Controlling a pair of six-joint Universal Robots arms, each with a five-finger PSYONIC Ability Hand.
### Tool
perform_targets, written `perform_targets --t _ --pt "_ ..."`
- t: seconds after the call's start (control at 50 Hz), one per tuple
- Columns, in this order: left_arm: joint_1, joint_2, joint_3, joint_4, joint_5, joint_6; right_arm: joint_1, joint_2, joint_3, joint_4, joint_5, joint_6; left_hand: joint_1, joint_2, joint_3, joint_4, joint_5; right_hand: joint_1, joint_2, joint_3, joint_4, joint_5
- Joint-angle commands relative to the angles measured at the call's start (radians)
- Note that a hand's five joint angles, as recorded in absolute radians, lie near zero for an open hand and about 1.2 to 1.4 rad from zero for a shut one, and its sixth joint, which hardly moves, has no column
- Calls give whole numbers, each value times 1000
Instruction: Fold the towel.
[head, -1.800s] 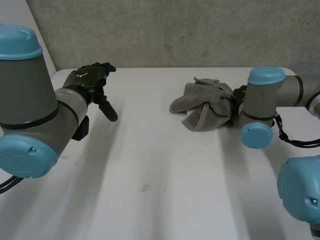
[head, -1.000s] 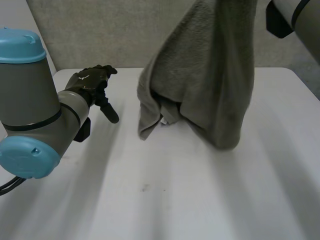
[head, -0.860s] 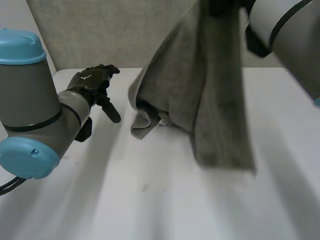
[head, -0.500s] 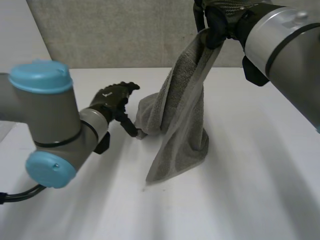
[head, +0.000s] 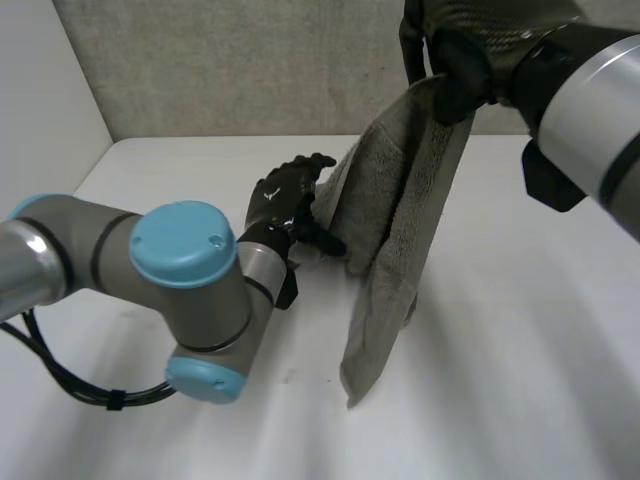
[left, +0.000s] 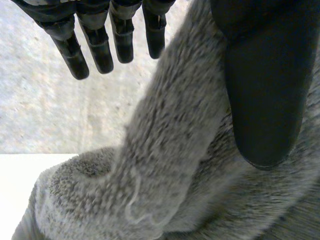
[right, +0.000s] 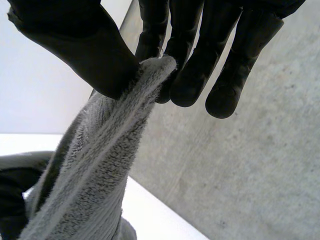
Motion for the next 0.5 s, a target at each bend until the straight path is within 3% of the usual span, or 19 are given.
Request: perform_targets --t 0.02,0.2,0.3,0.5 --pt "-18 -106 119 15 -161 6 -12 -91 22 -3 -5 2 125 124 125 125 124 67 68 70 59 61" --pt "-2 -129 139 18 -226 6 -86 -140 29 -3 -9 2 134 133 133 133 132 67 68 70 59 61" --pt "54 -129 141 19 -252 9 -94 -140 32 -3 -9 2 137 136 136 136 135 67 68 70 59 61" --pt "103 -183 176 12 -225 31 -92 -144 48 -11 -9 5 240 239 239 239 238 67 68 70 59 61"
